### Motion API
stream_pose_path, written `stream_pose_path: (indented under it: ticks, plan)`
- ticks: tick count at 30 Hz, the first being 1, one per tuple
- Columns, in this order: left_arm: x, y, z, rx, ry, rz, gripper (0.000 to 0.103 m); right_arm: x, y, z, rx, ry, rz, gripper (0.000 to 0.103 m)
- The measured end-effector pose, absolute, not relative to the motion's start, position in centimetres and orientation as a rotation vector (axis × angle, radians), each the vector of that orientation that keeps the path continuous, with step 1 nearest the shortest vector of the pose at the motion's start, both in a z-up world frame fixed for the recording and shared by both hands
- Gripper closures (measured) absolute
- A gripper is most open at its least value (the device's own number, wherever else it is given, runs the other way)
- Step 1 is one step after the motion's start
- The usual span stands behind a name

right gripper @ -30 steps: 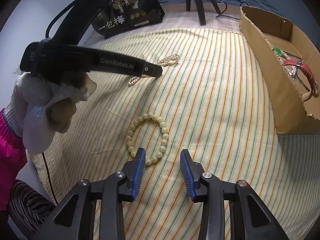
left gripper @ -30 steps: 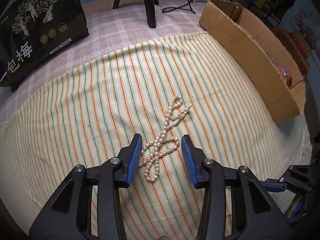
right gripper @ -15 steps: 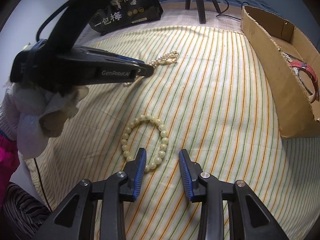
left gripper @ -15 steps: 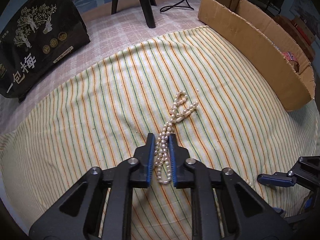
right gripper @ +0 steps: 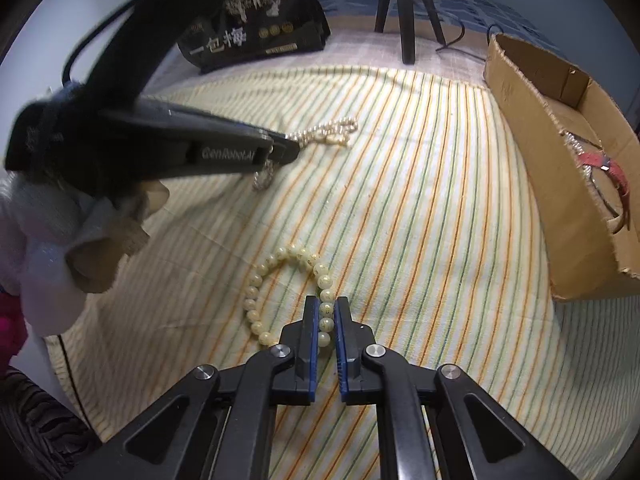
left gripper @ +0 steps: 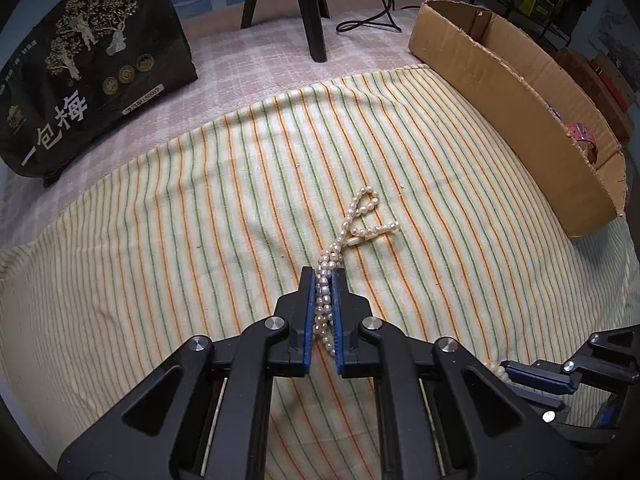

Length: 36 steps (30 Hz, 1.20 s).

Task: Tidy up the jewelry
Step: 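Lift the necklace with the left tool while the right tool carries the bracelet over the box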

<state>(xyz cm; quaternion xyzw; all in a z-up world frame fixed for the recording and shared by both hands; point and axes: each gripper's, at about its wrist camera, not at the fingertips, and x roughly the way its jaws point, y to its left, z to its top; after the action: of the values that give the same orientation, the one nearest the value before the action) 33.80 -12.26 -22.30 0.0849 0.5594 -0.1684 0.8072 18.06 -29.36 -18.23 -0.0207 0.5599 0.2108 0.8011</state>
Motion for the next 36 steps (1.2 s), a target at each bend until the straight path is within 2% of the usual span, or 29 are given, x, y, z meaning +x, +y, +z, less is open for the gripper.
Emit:
stream_pose_path:
  ticks: [18,36]
  plan:
    - [31.3,-12.4,-14.4,0.108,1.073,-0.411,0.097,16.3,-33.1,-11.5,0.007,1.046,0.405,0.098]
    - [30.0,-15.3,-10.0,0.047,0.984,-0.476,0.097,16.6,-40.9,-6.1,0.122,0.917,0.297,0.098]
